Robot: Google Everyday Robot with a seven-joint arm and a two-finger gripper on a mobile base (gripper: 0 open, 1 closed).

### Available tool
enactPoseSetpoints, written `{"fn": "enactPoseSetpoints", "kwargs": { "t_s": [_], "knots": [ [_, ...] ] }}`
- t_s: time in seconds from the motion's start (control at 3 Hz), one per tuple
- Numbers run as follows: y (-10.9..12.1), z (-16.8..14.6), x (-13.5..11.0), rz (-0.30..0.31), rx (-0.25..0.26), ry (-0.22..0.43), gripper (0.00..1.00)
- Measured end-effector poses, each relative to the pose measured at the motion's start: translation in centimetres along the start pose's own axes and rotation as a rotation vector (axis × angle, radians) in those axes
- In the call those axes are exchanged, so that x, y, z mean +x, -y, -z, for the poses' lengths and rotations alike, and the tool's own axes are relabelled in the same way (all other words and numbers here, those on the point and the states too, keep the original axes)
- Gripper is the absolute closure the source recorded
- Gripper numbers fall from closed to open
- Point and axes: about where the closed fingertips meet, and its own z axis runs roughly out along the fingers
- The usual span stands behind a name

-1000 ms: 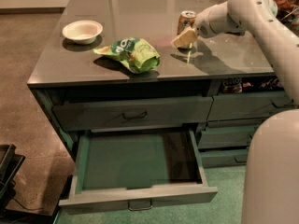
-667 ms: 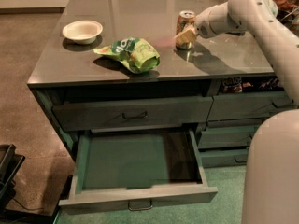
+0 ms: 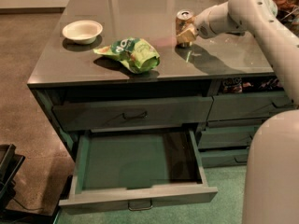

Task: Place orange can into middle drawer

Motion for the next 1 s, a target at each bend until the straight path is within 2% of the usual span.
{"fn": "enactPoseSetpoints", "kwargs": {
  "t_s": [0.33,0.67,1.0],
  "knots": [
    [-0.2,2.7,0.2,0.057,-0.046,-0.003,1.0],
    [-0.5,6.7,0.3,0.117,-0.124,-0.014,1.0],
    [-0.7,10.1,-0.1,0.097,-0.217,0.013,1.0]
  ]
}}
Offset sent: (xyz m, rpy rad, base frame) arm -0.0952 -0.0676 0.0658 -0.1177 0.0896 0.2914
